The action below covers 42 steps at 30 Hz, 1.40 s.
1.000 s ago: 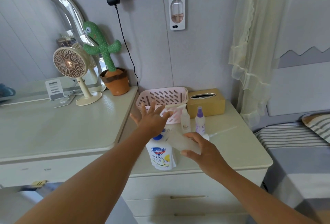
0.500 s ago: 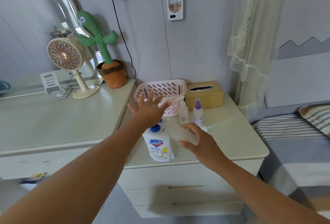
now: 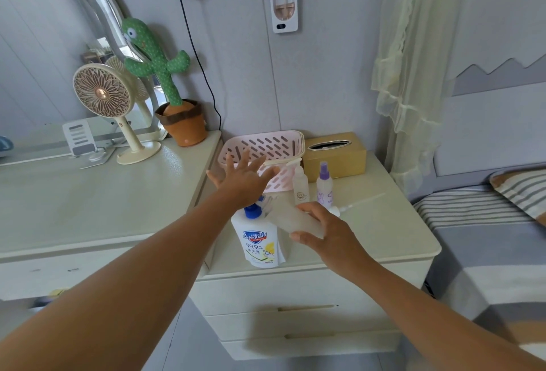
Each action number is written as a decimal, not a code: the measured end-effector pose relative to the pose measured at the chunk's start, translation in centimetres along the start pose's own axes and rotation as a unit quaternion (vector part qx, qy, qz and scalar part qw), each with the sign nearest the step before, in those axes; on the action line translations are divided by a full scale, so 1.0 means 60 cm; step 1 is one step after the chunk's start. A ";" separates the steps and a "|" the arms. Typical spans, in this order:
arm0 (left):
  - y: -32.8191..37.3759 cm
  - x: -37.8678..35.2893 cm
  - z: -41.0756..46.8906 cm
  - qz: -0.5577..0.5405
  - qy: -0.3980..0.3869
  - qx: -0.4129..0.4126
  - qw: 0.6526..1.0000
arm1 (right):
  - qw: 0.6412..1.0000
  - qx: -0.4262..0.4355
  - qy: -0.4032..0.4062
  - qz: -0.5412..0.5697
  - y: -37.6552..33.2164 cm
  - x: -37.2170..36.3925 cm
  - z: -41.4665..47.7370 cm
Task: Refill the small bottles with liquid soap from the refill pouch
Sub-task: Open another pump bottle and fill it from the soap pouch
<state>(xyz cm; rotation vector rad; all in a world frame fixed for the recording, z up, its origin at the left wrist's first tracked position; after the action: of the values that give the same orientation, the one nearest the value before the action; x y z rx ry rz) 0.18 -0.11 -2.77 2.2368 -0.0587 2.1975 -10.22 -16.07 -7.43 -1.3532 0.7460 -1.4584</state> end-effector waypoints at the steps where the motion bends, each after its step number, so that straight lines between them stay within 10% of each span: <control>1: 0.001 -0.001 0.000 -0.002 0.002 -0.001 1.000 | 1.000 0.000 0.002 0.001 0.002 -0.001 0.001; 42: -0.012 -0.027 0.003 -0.056 -0.012 0.018 0.998 | 1.000 -0.007 -0.005 0.002 0.010 -0.012 0.008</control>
<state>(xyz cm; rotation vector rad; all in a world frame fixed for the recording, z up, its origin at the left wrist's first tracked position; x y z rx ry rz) 0.36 0.62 -4.40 2.2252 0.1031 2.1325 -9.68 -15.51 -8.17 -1.3669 0.7534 -1.4448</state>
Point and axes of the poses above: each hand's wrist, its own z-axis towards the middle knuckle, its own x-axis out of the back of the hand, y = z × x, the point moved 10 cm from there along z, towards the middle knuckle, and after that the axes turned 7 degrees about z, right-handed, at the moved point
